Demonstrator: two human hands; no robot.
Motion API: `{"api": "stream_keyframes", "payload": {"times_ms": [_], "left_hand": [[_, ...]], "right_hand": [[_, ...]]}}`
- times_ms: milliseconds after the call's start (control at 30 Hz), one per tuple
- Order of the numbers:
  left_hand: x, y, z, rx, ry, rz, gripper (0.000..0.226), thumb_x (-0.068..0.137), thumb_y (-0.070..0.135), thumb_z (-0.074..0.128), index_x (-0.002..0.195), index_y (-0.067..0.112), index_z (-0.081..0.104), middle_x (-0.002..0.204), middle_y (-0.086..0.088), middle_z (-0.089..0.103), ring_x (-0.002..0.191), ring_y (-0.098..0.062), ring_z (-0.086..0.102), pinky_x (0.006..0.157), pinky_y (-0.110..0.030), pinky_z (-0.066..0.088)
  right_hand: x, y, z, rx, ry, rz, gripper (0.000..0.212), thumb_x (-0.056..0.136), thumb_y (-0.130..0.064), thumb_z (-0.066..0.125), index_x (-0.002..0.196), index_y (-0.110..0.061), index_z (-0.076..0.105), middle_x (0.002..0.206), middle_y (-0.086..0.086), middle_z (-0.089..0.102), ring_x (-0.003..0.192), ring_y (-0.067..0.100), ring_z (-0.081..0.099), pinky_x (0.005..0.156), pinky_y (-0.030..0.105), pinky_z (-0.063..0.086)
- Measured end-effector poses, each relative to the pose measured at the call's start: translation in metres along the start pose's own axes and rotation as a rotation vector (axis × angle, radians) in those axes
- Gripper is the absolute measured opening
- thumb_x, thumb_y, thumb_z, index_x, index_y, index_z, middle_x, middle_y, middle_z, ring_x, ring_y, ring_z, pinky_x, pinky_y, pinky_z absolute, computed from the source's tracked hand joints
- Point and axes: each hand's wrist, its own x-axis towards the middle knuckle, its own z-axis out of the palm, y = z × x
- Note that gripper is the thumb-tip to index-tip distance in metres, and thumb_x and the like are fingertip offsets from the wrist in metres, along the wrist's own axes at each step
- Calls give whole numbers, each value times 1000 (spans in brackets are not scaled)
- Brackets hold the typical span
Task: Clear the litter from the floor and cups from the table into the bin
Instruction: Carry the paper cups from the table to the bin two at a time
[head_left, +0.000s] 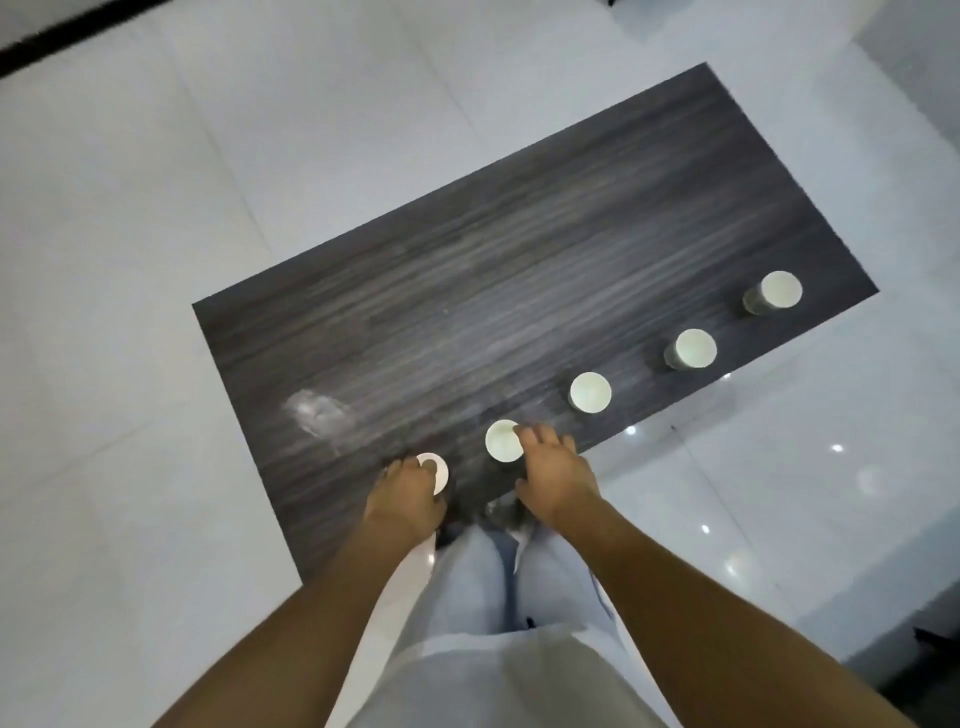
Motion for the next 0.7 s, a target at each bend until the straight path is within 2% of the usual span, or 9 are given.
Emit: {"api": "stream_keyframes", "payload": {"times_ms": [167,300,400,467,533,600,700], "left_hand": [[52,-12,47,30,71,-26,53,90,37,52,137,18,40,140,-9,39,133,-30,30,109,-37,29],[88,-23,86,82,81,-25,68,90,40,55,147,27,22,155,-12,14,144,-36,9,116,-48,19],[102,-26,112,91,59,-11,73,91,29,57,150,29,12,158,-13,0,145,-39,0,115,-52,19],[102,-26,123,105,71,7,70,88,12,57,147,25,20,157,-14,4,144,-39,5,111,-49,28],[98,-27,125,105,119,28,64,84,2,56,139,22,31,152,-13,17,139,-35,17,104,-44,38],[86,-30,120,74,161,35,58,84,3,57,134,21,36,147,-12,26,134,-32,26,97,-42,43],[55,-33,102,45,194,6,55,84,8,61,133,22,39,142,-11,32,129,-30,34,96,-41,44]], "right_hand": [[80,0,44,-106,-40,-104,74,88,-18,63,148,-26,21,158,5,14,139,34,21,108,46,34],[125,3,88,-267,-34,-151,82,87,-21,65,151,-28,13,161,5,4,145,38,9,114,54,23],[138,11,116,-286,-8,-148,75,85,-17,66,146,-26,22,158,9,12,142,39,17,109,55,32],[138,16,128,-269,7,-158,67,85,-12,64,141,-23,30,152,10,22,135,35,27,102,47,42],[132,20,130,-251,17,-175,61,85,-9,63,137,-21,34,146,8,29,131,31,31,96,40,47],[122,19,126,-249,17,-189,60,85,-10,64,136,-20,35,143,8,31,131,30,31,95,37,48],[97,5,106,-255,10,-216,59,84,-10,65,134,-19,36,142,8,33,129,30,32,93,38,48]]}}
